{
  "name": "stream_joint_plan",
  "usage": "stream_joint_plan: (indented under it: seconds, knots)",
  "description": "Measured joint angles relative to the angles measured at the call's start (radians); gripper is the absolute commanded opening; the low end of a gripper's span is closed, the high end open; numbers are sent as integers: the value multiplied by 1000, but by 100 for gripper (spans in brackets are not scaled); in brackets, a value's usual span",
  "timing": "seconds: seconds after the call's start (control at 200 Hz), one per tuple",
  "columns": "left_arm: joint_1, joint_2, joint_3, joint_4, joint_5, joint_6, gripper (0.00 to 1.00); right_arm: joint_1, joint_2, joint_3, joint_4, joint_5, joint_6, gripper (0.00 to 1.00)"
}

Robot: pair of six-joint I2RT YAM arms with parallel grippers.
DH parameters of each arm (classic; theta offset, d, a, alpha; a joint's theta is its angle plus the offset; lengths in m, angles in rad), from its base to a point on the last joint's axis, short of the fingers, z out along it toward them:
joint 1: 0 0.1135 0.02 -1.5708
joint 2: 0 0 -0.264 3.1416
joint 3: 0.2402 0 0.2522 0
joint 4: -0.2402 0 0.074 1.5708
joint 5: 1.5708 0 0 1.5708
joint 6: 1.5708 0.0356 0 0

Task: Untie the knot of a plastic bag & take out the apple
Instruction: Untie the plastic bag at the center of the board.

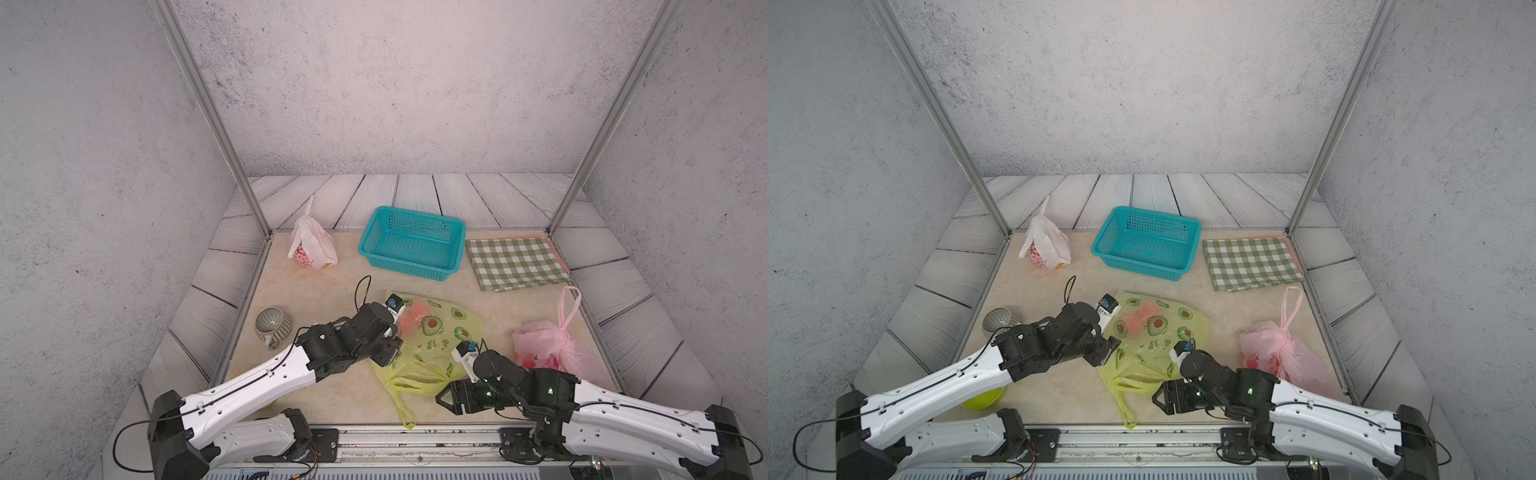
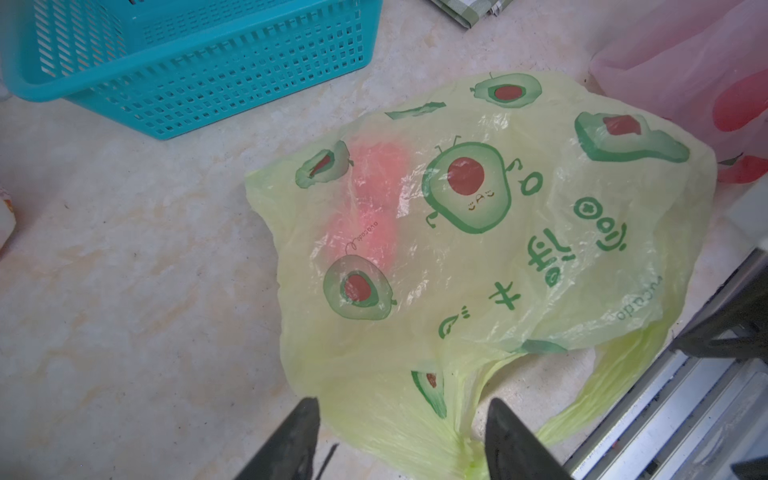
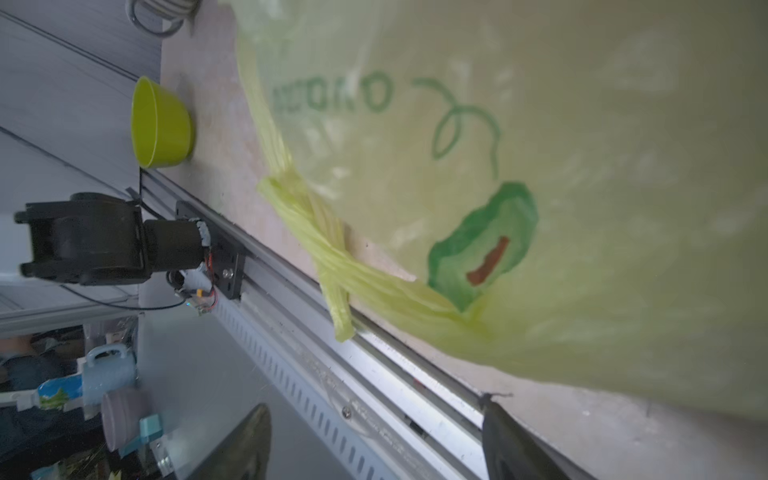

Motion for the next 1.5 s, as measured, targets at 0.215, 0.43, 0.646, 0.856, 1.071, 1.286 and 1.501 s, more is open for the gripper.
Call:
stream_joint_plan:
  seconds: [0.215,0.43,0.646,0.856,1.071,1.286,1.501]
  knots:
    - [0,-64,-33,21,2,-4,65,18,71,121,-61,199,251,99]
    - [5,-89,-49,32,5,-4,65,18,264,200,-61,193,420,99]
    - [15,-117,-60,42,12,-3,65,18,286,164,-98,185,521,95]
    - [18,-118,-80,56,37,-4,64,18,375,125,-88,156,573,94]
    - [18,-103,-91,69,58,-9,63,18,513,136,-1,139,580,92]
    - [18,-96,-99,68,72,-15,63,18,604,194,60,140,565,45]
    - [18,-91,-99,67,93,-13,62,3,573,198,-9,164,418,17]
